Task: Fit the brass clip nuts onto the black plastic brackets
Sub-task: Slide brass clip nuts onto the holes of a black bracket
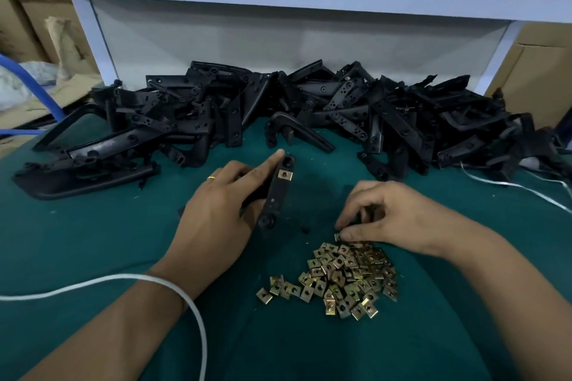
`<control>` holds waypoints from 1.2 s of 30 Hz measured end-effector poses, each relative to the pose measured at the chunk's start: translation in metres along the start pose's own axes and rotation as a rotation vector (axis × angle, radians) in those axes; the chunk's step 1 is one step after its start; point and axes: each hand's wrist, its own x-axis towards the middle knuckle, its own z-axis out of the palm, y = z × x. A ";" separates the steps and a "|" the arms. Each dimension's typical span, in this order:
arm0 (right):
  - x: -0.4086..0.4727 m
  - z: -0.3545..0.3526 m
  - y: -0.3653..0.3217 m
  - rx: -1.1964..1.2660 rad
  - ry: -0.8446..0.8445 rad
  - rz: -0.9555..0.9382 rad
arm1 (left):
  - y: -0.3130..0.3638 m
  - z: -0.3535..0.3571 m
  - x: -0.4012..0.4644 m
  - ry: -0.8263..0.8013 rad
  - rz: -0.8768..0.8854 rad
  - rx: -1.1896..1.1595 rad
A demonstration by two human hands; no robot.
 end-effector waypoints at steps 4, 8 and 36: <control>0.001 -0.001 0.000 -0.069 -0.015 -0.032 | -0.001 0.000 0.001 0.008 -0.029 -0.009; 0.002 0.004 0.001 -0.136 0.021 -0.075 | 0.000 0.000 0.001 -0.016 -0.023 0.010; 0.018 0.037 0.009 -0.074 0.359 -0.070 | -0.001 0.000 0.001 -0.031 -0.036 0.019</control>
